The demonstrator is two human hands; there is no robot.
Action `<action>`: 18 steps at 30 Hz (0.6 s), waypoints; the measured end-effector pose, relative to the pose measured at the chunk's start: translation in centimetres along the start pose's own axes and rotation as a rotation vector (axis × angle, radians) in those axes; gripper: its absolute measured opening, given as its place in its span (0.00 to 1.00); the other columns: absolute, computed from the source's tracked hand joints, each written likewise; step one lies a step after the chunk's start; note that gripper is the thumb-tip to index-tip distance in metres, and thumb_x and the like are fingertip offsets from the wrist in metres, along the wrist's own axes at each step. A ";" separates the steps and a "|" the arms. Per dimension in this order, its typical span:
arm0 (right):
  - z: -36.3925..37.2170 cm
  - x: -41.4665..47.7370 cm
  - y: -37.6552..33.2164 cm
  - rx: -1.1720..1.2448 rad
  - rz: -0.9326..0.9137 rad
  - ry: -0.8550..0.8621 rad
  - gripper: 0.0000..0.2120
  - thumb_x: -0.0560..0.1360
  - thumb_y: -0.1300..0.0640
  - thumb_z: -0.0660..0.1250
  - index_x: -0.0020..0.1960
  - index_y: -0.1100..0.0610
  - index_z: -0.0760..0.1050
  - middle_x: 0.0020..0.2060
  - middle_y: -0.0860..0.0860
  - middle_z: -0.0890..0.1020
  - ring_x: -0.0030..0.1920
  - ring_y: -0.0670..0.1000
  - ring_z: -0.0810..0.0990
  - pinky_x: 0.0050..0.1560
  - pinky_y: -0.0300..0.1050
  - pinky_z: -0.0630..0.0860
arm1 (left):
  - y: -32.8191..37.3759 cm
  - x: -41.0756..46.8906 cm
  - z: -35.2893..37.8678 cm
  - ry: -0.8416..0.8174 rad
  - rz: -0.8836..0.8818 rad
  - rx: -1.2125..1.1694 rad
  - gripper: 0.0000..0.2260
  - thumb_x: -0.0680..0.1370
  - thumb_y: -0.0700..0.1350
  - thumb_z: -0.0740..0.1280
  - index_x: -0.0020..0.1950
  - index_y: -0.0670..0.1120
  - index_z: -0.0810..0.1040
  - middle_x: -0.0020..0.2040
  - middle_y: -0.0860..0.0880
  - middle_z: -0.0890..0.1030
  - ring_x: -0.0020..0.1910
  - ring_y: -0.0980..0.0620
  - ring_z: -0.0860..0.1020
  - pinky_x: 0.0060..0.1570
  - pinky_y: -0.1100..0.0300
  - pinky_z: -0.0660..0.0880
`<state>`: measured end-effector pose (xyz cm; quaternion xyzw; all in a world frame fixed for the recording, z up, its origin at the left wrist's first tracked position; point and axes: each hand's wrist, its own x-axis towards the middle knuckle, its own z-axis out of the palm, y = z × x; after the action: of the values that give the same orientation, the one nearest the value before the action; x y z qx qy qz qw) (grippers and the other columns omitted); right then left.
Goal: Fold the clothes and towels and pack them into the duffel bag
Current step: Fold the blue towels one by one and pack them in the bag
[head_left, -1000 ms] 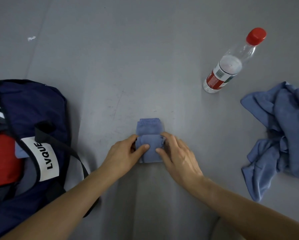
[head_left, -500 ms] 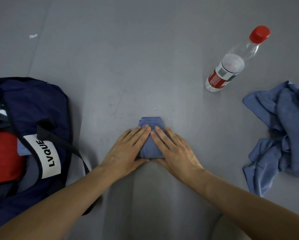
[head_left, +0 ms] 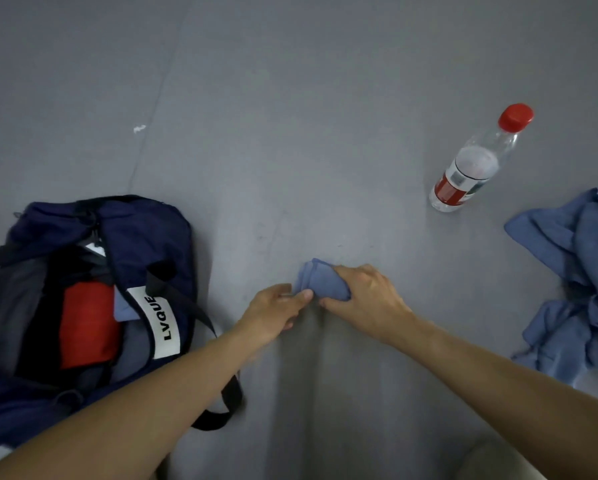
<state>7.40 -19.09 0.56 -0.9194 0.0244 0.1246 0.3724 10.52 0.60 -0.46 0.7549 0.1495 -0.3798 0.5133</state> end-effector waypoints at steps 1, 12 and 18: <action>-0.6 0.2 -1.0 0.042 0.032 -0.004 0.23 0.70 0.46 0.73 0.65 0.44 0.77 0.54 0.48 0.84 0.51 0.52 0.81 0.46 0.35 0.67 | 1.3 -1.0 -0.3 -0.053 0.001 -0.073 0.20 0.77 0.57 0.71 0.62 0.45 0.79 0.50 0.49 0.81 0.51 0.50 0.79 0.56 0.52 0.77; -5.7 6.5 -22.9 0.756 0.039 -0.195 0.15 0.78 0.46 0.69 0.61 0.50 0.75 0.56 0.47 0.83 0.56 0.46 0.82 0.60 0.51 0.79 | 14.3 -12.2 -15.8 0.049 0.380 -0.555 0.21 0.80 0.47 0.69 0.73 0.51 0.71 0.65 0.47 0.81 0.62 0.46 0.81 0.64 0.44 0.76; 2.7 7.9 -30.3 0.655 -0.045 -0.248 0.15 0.77 0.42 0.68 0.58 0.50 0.80 0.51 0.45 0.85 0.51 0.44 0.84 0.55 0.47 0.80 | 7.9 -13.1 -23.8 0.252 0.456 -0.752 0.23 0.78 0.42 0.72 0.72 0.49 0.72 0.63 0.47 0.82 0.61 0.47 0.81 0.57 0.47 0.80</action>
<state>18.69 5.08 17.30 -0.7293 -0.0027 0.2128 0.6503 16.66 20.47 18.68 0.5702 0.1682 -0.0817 0.8000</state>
